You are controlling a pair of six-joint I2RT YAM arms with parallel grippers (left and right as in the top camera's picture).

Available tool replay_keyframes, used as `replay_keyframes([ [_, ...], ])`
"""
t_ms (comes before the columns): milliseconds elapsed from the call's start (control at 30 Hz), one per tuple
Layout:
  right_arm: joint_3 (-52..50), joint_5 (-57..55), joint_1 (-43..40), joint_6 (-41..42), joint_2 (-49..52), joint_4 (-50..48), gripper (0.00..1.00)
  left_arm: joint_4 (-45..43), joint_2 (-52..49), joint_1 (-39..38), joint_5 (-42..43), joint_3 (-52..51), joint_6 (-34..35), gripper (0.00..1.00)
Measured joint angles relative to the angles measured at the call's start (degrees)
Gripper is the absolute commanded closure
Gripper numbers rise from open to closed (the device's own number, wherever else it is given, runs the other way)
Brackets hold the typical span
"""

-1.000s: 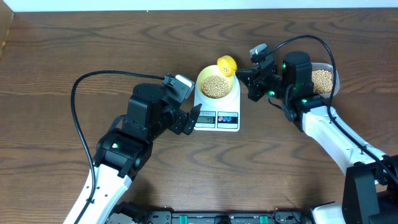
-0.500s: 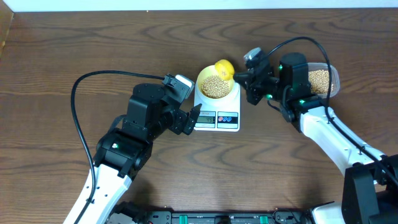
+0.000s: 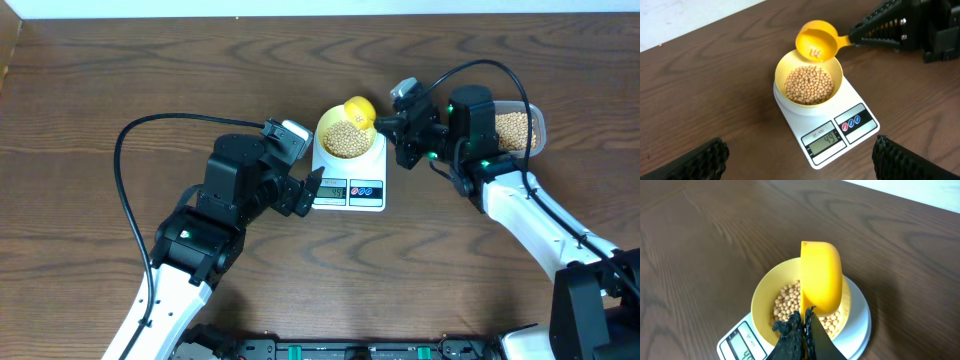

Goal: Scoop item into bowl and weigh 50g on scale
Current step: 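Hold the scoop tilted over the bowl, shaking out single soybeans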

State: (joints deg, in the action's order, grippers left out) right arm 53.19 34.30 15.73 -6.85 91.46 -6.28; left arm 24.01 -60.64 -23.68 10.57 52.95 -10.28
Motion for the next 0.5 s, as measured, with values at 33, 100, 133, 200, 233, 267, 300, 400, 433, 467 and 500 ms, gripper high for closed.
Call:
replay_keyframes([
  [33, 0.0, 0.0, -0.3, 0.9, 0.0, -0.3, 0.99, 0.0, 0.0, 0.0, 0.0, 0.0, 0.0, 0.06],
  [100, 0.0, 0.0, -0.8, 3.0, 0.0, -0.8, 0.99, 0.0, 0.0, 0.0, 0.0, 0.0, 0.0, 0.07],
  [133, 0.0, 0.0, -1.1, 4.0, 0.0, -0.9, 0.99, 0.0, 0.0, 0.0, 0.0, 0.0, 0.0, 0.06],
  [200, 0.0, 0.0, -1.7, 5.9, 0.0, -1.0, 0.99, 0.0, 0.0, 0.0, 0.0, 0.0, 0.0, 0.06],
  [233, 0.0, 0.0, -2.0, 6.6, 0.0, -1.1, 0.99, 0.0, 0.0, 0.0, 0.0, 0.0, 0.0, 0.06],
  [267, 0.0, 0.1, -2.3, 7.2, 0.0, -1.2, 0.99, 0.0, 0.0, 0.0, 0.0, 0.0, 0.0, 0.06],
  [300, 0.0, 0.2, -2.5, 7.7, 0.0, -1.4, 0.99, 0.0, 0.0, 0.0, 0.0, 0.0, 0.0, 0.06],
  [400, 0.0, 0.7, -3.0, 8.7, 0.0, -1.9, 0.99, 0.0, 0.0, 0.0, 0.0, 0.0, 0.0, 0.06],
  [433, 0.0, 0.8, -3.1, 9.0, 0.0, -2.1, 0.99, 0.0, 0.0, 0.0, 0.0, 0.0, 0.0, 0.06],
  [467, 0.0, 0.9, -3.2, 9.2, 0.0, -2.2, 0.99, 0.0, 0.0, 0.0, 0.0, 0.0, 0.0, 0.06],
  [500, 0.0, 0.9, -3.2, 9.3, 0.0, -2.1, 0.99, 0.0, 0.0, 0.0, 0.0, 0.0, 0.0, 0.06],
])
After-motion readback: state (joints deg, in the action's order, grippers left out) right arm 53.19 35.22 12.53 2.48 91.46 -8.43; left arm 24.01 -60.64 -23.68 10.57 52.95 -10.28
